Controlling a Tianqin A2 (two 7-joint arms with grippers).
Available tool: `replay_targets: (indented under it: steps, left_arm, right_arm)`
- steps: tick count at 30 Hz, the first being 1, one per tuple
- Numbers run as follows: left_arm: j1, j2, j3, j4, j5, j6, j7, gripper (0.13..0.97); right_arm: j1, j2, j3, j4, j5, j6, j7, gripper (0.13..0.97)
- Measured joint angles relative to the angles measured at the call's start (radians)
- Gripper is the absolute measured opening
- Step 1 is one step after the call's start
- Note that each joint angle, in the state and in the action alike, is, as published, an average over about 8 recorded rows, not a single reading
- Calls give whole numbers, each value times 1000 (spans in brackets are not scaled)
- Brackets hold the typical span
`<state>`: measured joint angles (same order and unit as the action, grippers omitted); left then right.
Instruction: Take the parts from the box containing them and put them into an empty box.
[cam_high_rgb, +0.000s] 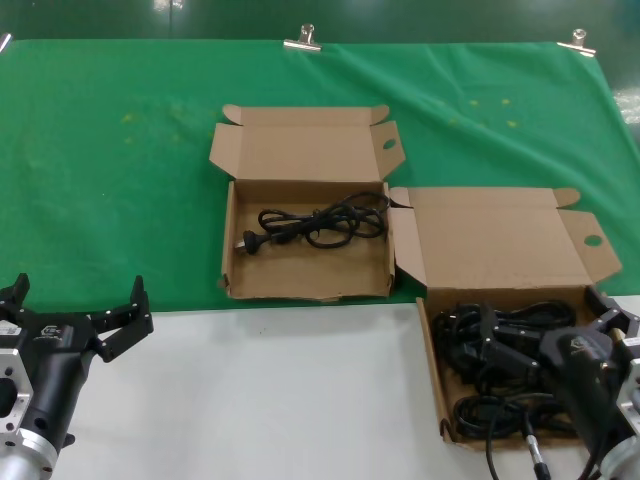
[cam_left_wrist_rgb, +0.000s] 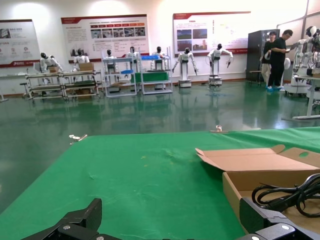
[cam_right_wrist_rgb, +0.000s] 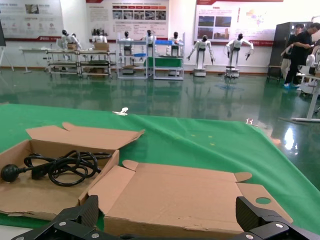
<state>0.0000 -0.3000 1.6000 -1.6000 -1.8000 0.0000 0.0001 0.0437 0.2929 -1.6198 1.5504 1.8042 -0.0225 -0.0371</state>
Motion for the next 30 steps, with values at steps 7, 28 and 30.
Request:
replay_targets:
  steps: [7,28,30]
  left_arm:
    - [0,0,0,0,0,0,0,966]
    - [0,0,0,0,0,0,0,966]
    - [0,0,0,0,0,0,0,966]
  right_arm:
    - [0,0,0,0,0,0,0,966]
    - [0,0,0,0,0,0,0,966]
    - [0,0,0,0,0,0,0,966]
